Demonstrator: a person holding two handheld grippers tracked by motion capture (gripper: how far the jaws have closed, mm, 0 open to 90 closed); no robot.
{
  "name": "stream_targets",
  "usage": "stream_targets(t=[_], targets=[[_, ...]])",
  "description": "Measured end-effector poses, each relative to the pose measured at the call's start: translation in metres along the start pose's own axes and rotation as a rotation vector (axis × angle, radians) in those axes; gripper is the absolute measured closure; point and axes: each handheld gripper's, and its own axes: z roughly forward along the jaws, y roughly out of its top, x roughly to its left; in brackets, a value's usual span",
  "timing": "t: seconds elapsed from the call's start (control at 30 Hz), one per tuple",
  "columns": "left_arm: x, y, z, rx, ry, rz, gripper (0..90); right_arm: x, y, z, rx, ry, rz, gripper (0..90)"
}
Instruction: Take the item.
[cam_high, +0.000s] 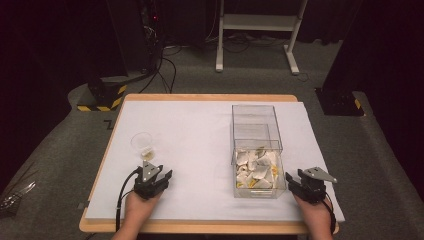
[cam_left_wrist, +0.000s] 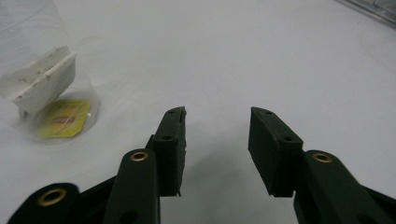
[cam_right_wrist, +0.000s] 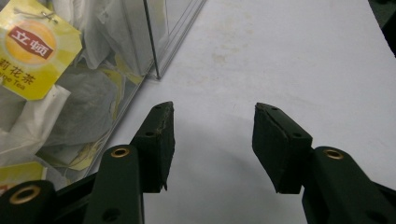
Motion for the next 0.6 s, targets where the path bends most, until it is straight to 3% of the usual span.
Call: stream_targets(t=[0.1,0.33,0.6], targets=[[0.002,0.000,0.000,0.003,-0.006,-0.017,51.1,0.000,0.001,-0.004,0.003,0.007,-0.001,48.2],[0.001,0.000,0.001,0.008,-0.006,-0.006,42.5,0.002,0.007,-0.012,-0.010,0.027,0.020,46.3],[0.001,0.001,0.003,0.027,0.001,-0.007,38.4,0.007,0.004,-0.018,-0.012,0.049,-0.001,44.0]])
